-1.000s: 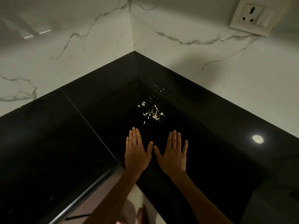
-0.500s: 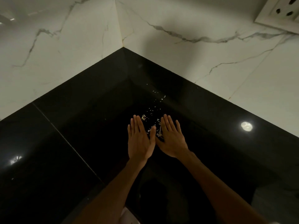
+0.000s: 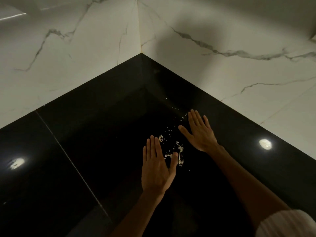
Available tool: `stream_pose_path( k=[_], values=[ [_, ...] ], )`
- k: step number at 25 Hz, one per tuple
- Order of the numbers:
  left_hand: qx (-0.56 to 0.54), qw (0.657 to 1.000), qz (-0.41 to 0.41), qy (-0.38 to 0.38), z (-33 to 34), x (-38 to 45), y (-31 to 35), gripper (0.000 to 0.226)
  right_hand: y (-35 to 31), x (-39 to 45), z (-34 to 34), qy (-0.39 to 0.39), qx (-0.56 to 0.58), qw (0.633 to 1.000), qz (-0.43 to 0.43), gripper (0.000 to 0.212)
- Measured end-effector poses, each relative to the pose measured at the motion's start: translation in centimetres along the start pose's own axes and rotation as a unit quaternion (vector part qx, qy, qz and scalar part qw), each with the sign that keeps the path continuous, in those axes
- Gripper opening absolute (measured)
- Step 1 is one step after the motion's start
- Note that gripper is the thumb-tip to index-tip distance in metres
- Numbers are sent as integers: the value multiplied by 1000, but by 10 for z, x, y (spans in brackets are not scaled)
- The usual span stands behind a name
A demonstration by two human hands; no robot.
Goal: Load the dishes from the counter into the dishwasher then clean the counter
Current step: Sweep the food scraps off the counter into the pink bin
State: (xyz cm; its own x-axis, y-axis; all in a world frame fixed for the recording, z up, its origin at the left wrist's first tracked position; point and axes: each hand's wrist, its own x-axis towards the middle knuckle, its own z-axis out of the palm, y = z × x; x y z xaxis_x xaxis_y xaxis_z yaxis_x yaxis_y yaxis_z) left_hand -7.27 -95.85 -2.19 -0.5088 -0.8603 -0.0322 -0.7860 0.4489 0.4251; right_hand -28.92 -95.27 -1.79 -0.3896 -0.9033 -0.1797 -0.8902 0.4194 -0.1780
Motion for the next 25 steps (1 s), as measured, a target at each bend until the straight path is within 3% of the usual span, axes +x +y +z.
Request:
stream_pose_path(
  k=[2, 4, 6, 8, 9, 11, 12, 14, 18, 20, 22, 23, 25],
  values=[
    [6, 1000, 2, -1, 0, 0, 0, 87, -5, 1, 3, -23, 11, 997, -71, 86],
    [6, 1000, 0, -3, -1, 0, 1, 86, 0, -5, 0, -74, 133, 980, -130, 83],
    [-6, 1000, 4, -3, -3, -1, 2, 86, 11, -2, -15, -91, 353, 927, -85, 64],
    [-20, 1000, 8, -3, -3, -1, 2, 86, 20, 21, -32, -5, 448, 894, -2, 54],
    [-25, 1000, 8, -5, -4, 0, 1, 86, 25, 38, -34, 30, 412, 910, 23, 56],
    [-31, 999, 4, -6, -4, 0, 0, 87, 20, 69, -28, 19, 218, 976, -7, 59],
    [-32, 999, 1, -6, -4, 1, 0, 87, 13, 78, -21, 5, 122, 991, -55, 62],
    [-34, 999, 3, -6, -3, 2, -1, 87, -2, 78, -9, -16, 62, 988, -142, 67],
    [-26, 1000, -1, -11, -4, 2, 1, 82, -11, 35, 2, -83, 148, 952, -255, 62],
    [-24, 1000, 2, -14, -4, 2, -1, 81, -15, 26, -6, -126, 329, 910, -220, 58],
    [-33, 999, 1, -17, -5, 2, -1, 81, -18, 48, -26, -71, 504, 852, -119, 55],
    [-38, 999, 3, -18, -5, 2, -1, 82, -19, 67, -36, -34, 523, 848, -73, 58],
    [-41, 999, 4, -17, -5, 2, 0, 83, -21, 103, -41, 7, 441, 896, -47, 54]
  ],
)
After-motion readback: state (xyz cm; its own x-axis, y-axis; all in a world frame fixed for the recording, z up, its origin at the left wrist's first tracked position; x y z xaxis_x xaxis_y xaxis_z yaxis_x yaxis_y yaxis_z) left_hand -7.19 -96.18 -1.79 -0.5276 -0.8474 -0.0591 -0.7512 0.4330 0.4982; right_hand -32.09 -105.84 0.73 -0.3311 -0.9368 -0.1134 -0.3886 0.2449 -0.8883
